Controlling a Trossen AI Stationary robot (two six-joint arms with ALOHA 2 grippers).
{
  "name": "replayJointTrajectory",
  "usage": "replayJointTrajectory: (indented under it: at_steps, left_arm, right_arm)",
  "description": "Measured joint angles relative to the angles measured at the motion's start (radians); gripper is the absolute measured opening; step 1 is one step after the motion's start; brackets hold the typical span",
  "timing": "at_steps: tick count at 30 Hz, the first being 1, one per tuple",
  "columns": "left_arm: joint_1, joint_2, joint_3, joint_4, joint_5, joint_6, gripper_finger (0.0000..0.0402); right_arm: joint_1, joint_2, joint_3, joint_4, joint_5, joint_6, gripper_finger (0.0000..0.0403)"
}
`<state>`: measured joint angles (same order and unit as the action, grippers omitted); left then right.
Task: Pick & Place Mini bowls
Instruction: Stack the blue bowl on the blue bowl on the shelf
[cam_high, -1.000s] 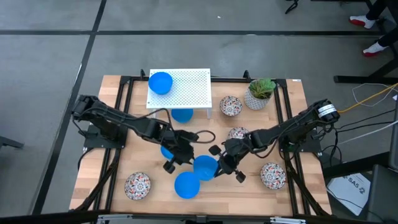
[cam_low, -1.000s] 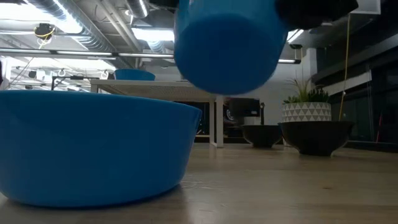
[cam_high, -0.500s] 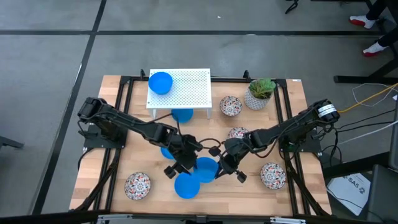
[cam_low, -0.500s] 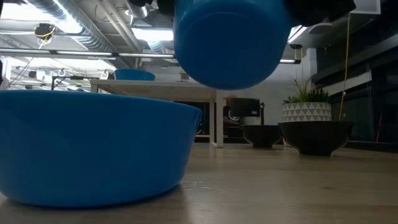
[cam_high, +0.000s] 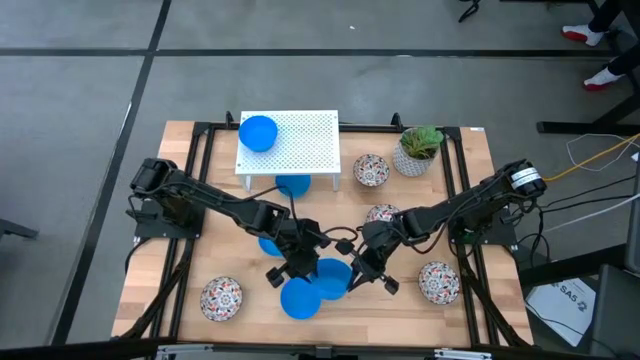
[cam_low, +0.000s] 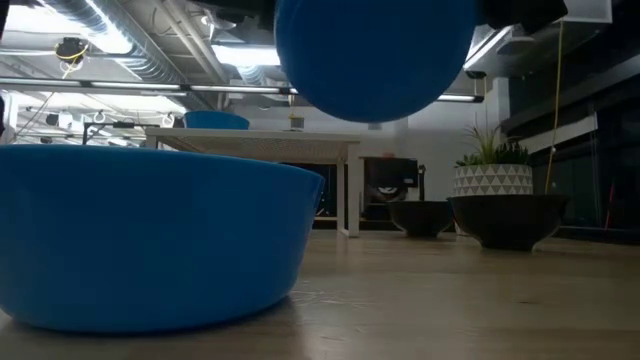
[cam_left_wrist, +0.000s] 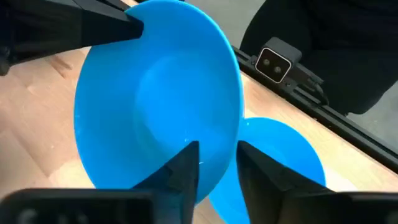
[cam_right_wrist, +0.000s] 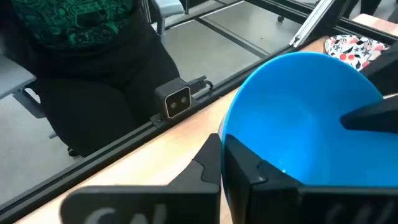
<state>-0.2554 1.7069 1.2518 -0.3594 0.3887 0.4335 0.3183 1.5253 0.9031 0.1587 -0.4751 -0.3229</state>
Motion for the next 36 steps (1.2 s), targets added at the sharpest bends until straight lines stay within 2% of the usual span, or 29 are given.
replayJointTrajectory:
  at_steps: [7,12,16,22,27,36]
  left_arm:
    - [-0.004,0.001,-0.001,0.022,0.022,0.033,0.0013]
    - [0.0,0.001,-0.001,0.042,-0.001,0.03,0.0006]
    - [0.006,0.001,-0.001,0.043,0.055,0.008,0.0003]
    - [0.008,0.001,-0.001,-0.005,0.066,-0.064,0.0003]
    - [0.01,0.001,-0.001,-0.092,0.035,-0.158,0.0003]
    - [0.01,-0.009,0.0,-0.255,-0.157,-0.261,0.0003]
  right_arm:
    - [-0.001,0.004,0.0,0.032,0.009,0.001,0.0033]
    - [-0.001,0.009,0.0,0.062,0.026,0.015,0.0068]
    - [0.001,0.01,0.0,0.076,0.076,0.061,0.0096]
    - [0.002,0.01,0.0,0.083,0.23,0.108,0.0143]
    - [0.0,0.01,0.0,0.07,0.368,0.108,0.0171]
    - [0.0,0.01,0.0,-0.031,0.626,0.132,0.0182]
